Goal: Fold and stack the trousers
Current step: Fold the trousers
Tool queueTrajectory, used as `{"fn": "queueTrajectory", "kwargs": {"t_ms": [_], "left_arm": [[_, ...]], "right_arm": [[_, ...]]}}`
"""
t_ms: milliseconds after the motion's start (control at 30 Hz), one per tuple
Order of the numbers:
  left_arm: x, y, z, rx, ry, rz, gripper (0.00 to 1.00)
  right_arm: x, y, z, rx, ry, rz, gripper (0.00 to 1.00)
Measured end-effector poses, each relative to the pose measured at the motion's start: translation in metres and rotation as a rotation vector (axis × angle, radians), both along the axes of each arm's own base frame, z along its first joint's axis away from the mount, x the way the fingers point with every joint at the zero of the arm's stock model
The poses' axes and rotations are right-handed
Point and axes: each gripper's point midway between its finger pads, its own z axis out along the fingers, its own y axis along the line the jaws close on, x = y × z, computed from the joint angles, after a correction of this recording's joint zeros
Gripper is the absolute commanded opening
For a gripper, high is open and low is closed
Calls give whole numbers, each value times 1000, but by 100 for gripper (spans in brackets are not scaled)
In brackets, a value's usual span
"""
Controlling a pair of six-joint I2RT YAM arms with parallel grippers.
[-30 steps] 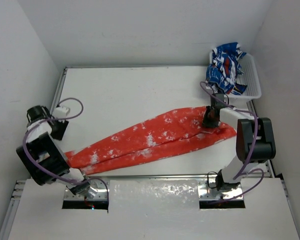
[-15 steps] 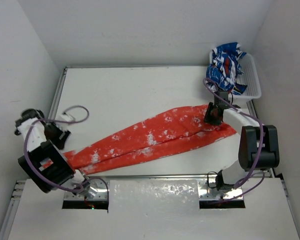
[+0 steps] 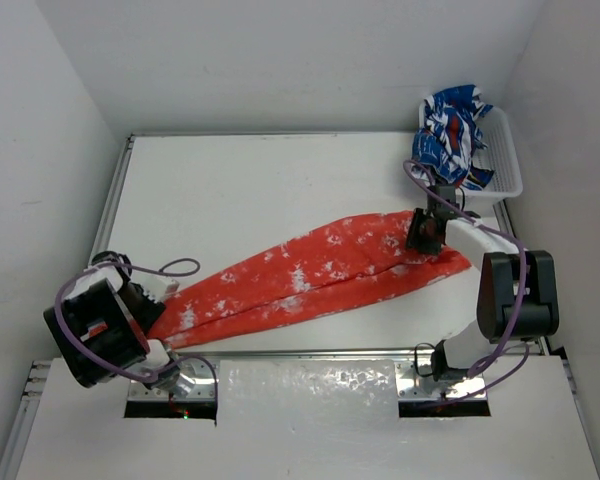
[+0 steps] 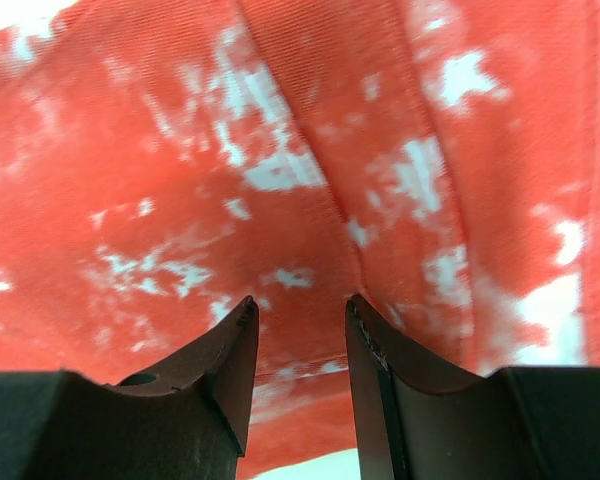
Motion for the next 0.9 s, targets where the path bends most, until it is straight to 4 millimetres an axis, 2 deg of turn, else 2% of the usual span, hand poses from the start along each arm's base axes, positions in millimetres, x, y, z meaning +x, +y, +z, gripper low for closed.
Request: {"fn": "queueTrajectory", "kwargs": {"t_ms": [167, 300, 400, 467, 533, 633, 733, 833, 900], "left_arm": [[3, 14, -4, 120, 26, 112, 47], [21, 25, 2, 193, 54, 157, 47], [56, 35, 6, 249, -32, 162, 47], [98, 44, 11, 279, -173, 168, 47], [153, 52, 19, 290, -351, 176, 47], [206, 56, 33, 284, -514, 176, 48], [227, 51, 45, 244, -584, 176, 49], [230, 43, 57, 198, -601, 181, 50], [229, 40, 73, 170, -609, 193, 50]], "right_arm": [[-3, 0, -5, 1, 16, -9, 39], [-4, 1, -12, 10, 38, -24, 40], [-3, 1, -14, 15, 46, -35, 40], [-2, 1, -14, 17, 46, -42, 40], [0, 1, -15, 16, 48, -48, 40], [2, 0, -17, 13, 55, -54, 40], [3, -1, -16, 8, 55, -56, 42], [6, -3, -12, 0, 52, -53, 44], [10, -7, -6, -2, 42, -60, 45]]}}
